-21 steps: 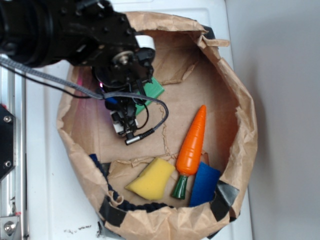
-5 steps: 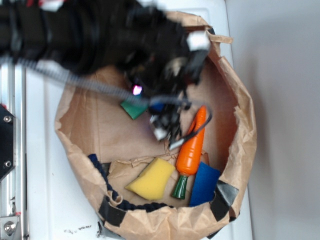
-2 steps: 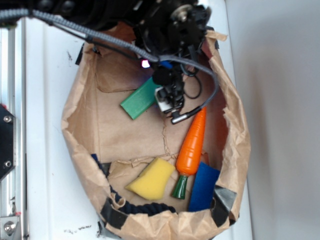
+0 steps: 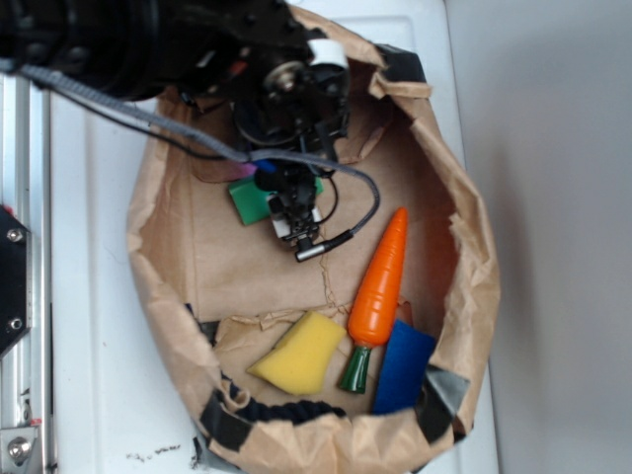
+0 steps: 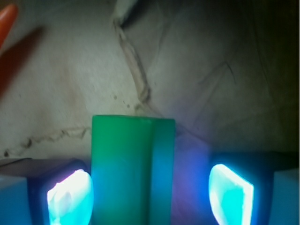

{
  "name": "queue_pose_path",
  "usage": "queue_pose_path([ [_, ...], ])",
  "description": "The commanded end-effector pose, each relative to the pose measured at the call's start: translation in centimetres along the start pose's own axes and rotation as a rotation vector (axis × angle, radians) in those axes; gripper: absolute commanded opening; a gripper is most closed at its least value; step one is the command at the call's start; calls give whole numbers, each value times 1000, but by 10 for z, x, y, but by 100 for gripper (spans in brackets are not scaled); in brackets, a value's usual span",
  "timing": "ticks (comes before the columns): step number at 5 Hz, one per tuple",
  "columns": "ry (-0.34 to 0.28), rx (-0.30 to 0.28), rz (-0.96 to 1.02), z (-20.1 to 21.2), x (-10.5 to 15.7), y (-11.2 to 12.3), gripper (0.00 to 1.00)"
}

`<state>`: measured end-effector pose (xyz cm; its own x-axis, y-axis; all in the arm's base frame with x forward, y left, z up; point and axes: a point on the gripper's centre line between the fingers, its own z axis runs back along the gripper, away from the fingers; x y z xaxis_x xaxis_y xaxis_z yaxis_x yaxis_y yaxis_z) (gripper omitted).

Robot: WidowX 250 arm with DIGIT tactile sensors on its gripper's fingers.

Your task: Grab the green block.

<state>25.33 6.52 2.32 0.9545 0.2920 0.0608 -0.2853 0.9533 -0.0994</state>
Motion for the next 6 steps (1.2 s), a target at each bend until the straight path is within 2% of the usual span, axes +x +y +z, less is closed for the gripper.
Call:
queue_pose_path([
  [1,-55,56,-7,-1,5,-11,0],
  [3,-49,52,12,1,9,-16,0],
  [5,-103,53,-52,58,13,-26,0],
  [6,-43,134,-77,89,19,-26,0],
])
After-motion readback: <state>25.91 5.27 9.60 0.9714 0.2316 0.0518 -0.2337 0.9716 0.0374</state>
